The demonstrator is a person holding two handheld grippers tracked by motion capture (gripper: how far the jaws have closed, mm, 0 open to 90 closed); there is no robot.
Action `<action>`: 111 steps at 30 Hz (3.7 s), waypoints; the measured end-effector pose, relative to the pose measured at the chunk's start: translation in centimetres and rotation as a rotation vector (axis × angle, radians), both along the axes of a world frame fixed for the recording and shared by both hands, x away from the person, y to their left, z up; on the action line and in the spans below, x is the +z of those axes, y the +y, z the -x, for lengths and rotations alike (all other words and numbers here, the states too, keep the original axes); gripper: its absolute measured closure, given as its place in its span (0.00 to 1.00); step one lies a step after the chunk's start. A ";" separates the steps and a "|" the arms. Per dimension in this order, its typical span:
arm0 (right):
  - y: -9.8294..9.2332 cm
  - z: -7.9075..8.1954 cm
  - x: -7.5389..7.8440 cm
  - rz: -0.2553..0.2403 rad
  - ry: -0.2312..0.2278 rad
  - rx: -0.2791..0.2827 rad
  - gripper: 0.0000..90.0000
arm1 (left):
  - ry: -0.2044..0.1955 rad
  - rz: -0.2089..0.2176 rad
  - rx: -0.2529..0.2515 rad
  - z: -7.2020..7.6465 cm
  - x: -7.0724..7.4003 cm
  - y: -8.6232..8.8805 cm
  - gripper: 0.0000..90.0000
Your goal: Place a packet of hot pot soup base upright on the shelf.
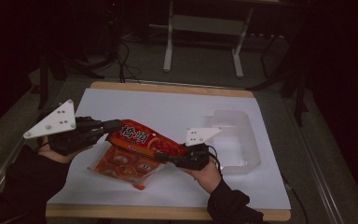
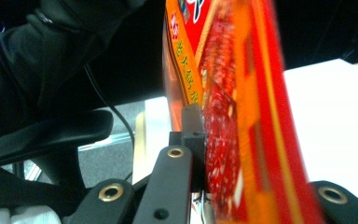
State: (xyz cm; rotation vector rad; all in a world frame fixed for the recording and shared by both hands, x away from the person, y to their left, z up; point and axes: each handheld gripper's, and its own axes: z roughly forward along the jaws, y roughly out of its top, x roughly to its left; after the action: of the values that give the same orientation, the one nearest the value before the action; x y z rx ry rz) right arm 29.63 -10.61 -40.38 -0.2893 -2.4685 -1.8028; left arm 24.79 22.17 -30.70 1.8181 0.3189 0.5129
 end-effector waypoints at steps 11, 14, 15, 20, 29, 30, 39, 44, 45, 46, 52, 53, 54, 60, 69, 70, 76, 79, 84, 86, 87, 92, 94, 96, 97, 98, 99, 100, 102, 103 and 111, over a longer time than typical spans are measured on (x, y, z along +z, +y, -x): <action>-2.5 1.2 4.8 0.024 -0.092 -0.074 1.00 | 0.033 0.078 -0.069 -0.8 0.6 -0.1 1.00; -3.2 1.3 5.6 0.041 -0.099 -0.090 1.00 | 0.055 0.097 -0.095 -1.4 0.5 -0.4 1.00; -3.5 1.3 5.8 0.043 -0.106 -0.098 1.00 | 0.058 0.107 -0.102 -1.6 0.5 -0.5 1.00; -5.0 1.1 6.9 0.049 -0.112 -0.143 1.00 | 0.045 0.121 -0.081 -2.1 0.0 -1.3 0.82; -8.5 0.9 9.6 0.017 -0.124 -0.224 1.00 | 0.128 0.151 -0.047 -2.6 -2.4 -1.7 0.32; -8.8 0.9 10.0 0.013 -0.128 -0.231 1.00 | 0.147 0.165 -0.048 -2.6 -2.7 -1.7 0.26; -12.4 0.8 13.7 -0.042 -0.163 -0.313 1.00 | 0.215 0.180 -0.010 -2.3 -6.3 -2.2 0.01; -14.2 0.7 15.3 -0.058 -0.176 -0.364 1.00 | 0.232 0.170 0.008 -1.7 -8.5 -2.6 0.01; -14.6 0.7 15.5 -0.061 -0.181 -0.375 1.00 | 0.233 0.169 0.011 -1.6 -9.0 -2.7 0.01; -15.0 0.7 15.8 -0.064 -0.183 -0.387 1.00 | 0.234 0.168 0.011 -1.4 -9.4 -2.8 0.01; -17.7 0.7 16.7 -0.074 -0.200 -0.474 1.00 | 0.237 0.170 0.037 -0.5 -11.7 -2.8 0.01; -18.0 0.6 16.8 -0.072 -0.203 -0.486 1.00 | 0.233 0.172 0.042 -0.3 -12.0 -2.8 0.01; -18.5 0.6 16.9 -0.074 -0.204 -0.502 1.00 | 0.236 0.174 0.050 -0.2 -12.3 -2.7 0.01; -20.9 0.0 16.5 -0.047 -0.202 -0.591 1.00 | 0.243 0.164 0.088 0.8 -14.1 -2.6 0.01; -23.1 -1.6 13.2 -0.036 -0.134 -0.663 1.00 | 0.266 0.188 0.136 1.3 -16.3 -2.1 0.01; -23.2 -1.9 12.6 -0.035 -0.123 -0.665 1.00 | 0.263 0.183 0.136 1.3 -16.5 -2.2 0.01; -23.3 -3.1 10.1 -0.042 -0.097 -0.673 1.00 | 0.264 0.158 0.136 1.4 -17.6 -2.3 0.01; -23.3 -3.7 8.9 -0.041 -0.083 -0.679 1.00 | 0.267 0.152 0.136 1.4 -17.9 -2.3 0.01; -23.3 -4.0 7.2 -0.020 -0.054 -0.688 1.00 | 0.265 0.161 0.146 1.3 -18.0 -1.9 0.01; -23.2 -4.0 6.6 -0.011 -0.047 -0.693 1.00 | 0.267 0.167 0.147 1.2 -18.1 -1.8 0.01; -23.2 -4.0 6.2 -0.008 -0.047 -0.697 1.00 | 0.268 0.168 0.151 1.2 -18.1 -1.8 0.01; -22.9 -3.9 4.6 0.004 -0.036 -0.715 1.00 | 0.272 0.175 0.149 1.1 -18.2 -1.8 0.01; -22.7 -3.7 3.1 0.009 -0.033 -0.720 1.00 | 0.275 0.176 0.145 1.1 -18.4 -1.8 0.01; -22.9 -3.8 2.2 -0.010 -0.015 -0.713 1.00 | 0.278 0.176 0.144 1.1 -18.4 -1.9 0.01; -23.0 -3.8 1.9 -0.016 -0.010 -0.718 1.00 | 0.277 0.177 0.143 1.1 -18.4 -1.9 0.01; -23.1 -3.9 1.6 -0.012 -0.007 -0.721 1.00 | 0.277 0.182 0.140 1.1 -18.4 -1.9 0.01; -23.1 -3.9 1.6 -0.012 -0.007 -0.721 1.00 | 0.277 0.182 0.140 1.1 -18.4 -1.9 0.01; -23.2 -3.9 1.3 -0.012 -0.001 -0.721 1.00 | 0.278 0.181 0.142 1.1 -18.4 -1.9 0.01; -23.7 -3.8 0.9 -0.025 -0.002 -0.738 1.00 | 0.277 0.186 0.137 1.1 -18.4 -1.9 0.01; -23.8 -3.8 0.9 -0.021 -0.004 -0.744 1.00 | 0.280 0.186 0.138 1.0 -18.4 -1.9 0.01; -24.9 -4.2 0.9 0.041 -0.032 -0.867 0.99 | 0.291 0.196 0.138 0.9 -18.6 -1.8 0.01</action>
State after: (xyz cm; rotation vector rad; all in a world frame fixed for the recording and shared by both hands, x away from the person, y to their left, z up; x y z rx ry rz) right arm 33.87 -35.52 -39.47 -1.5336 -2.5965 -1.9718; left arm 23.87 20.40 -49.26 1.6855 0.6743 0.2991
